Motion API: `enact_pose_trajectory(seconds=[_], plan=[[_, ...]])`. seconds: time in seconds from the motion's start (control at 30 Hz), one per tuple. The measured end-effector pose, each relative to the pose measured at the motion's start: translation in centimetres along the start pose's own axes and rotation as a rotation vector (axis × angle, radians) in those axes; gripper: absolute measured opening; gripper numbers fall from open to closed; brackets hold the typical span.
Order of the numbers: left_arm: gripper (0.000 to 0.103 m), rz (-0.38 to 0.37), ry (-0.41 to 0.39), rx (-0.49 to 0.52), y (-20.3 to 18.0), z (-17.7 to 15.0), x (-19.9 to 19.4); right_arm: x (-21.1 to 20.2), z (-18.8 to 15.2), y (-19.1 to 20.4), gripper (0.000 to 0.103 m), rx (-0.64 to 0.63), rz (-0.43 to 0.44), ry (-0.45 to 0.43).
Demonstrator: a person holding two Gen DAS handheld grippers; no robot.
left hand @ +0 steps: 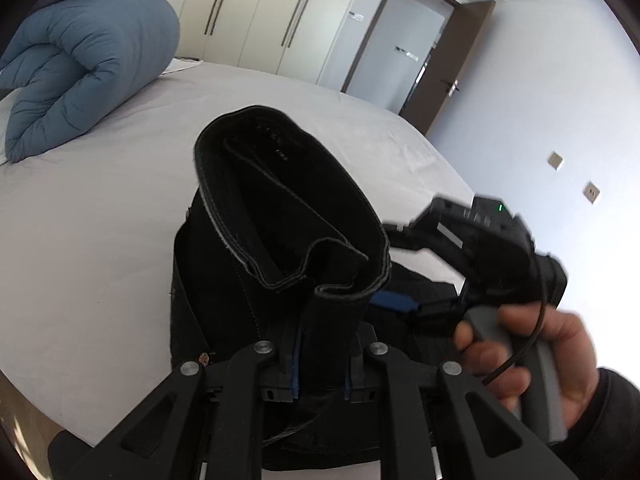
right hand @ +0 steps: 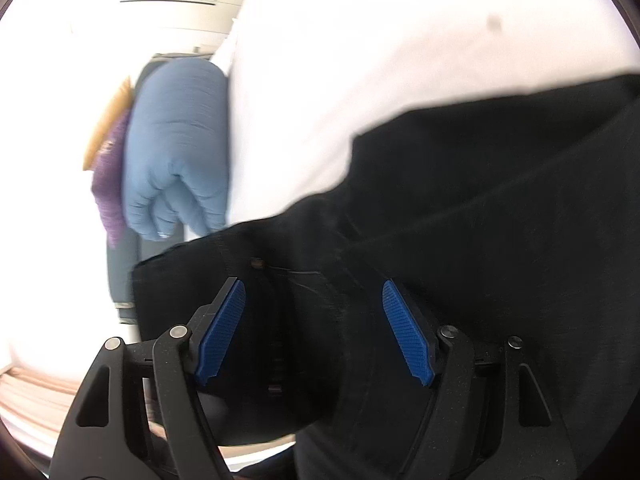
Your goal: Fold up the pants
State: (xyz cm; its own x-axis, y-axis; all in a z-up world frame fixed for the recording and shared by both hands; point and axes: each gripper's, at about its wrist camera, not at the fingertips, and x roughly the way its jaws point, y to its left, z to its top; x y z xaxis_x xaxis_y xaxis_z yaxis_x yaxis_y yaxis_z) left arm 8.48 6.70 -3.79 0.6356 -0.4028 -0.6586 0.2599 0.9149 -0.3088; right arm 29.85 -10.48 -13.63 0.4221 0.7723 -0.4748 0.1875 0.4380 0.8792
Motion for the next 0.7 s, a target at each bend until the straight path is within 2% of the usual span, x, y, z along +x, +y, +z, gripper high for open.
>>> enact_pose_trajectory(seconds=[0.1,0.17,0.3,0.4,0.57,0.7], plan=[[0.014,0.040,0.072,0.087,-2.1,-1.6,2.9,-2.3,0.6,0.7,0.071,-0.033,0.049,-0.007],[0.014,0.075,0.101,0.112,-2.7,-2.6,4.1,-3.4,0.9,0.9,0.076,-0.052,0.053,-0.006],[0.014,0.169,0.088,0.234,-4.5,-3.6,4.4,-3.7,0.7,0.5,0.077,-0.074,-0.020,0.018],[0.014,0.243,0.075,0.330,-5.5,-4.3,4.5,-2.9,0.3,-0.1,0.077,-0.076,-0.061,0.077],[0.014,0.341,0.045,0.514,-8.1,-6.2,4.7,-1.8,-0.8,1.7,0.077,-0.132,-0.042,0.109],[0.014,0.369,0.034,0.599,-9.2,-7.2,5.0,-2.3,-0.9,3.8,0.077,-0.165,0.015,0.135]])
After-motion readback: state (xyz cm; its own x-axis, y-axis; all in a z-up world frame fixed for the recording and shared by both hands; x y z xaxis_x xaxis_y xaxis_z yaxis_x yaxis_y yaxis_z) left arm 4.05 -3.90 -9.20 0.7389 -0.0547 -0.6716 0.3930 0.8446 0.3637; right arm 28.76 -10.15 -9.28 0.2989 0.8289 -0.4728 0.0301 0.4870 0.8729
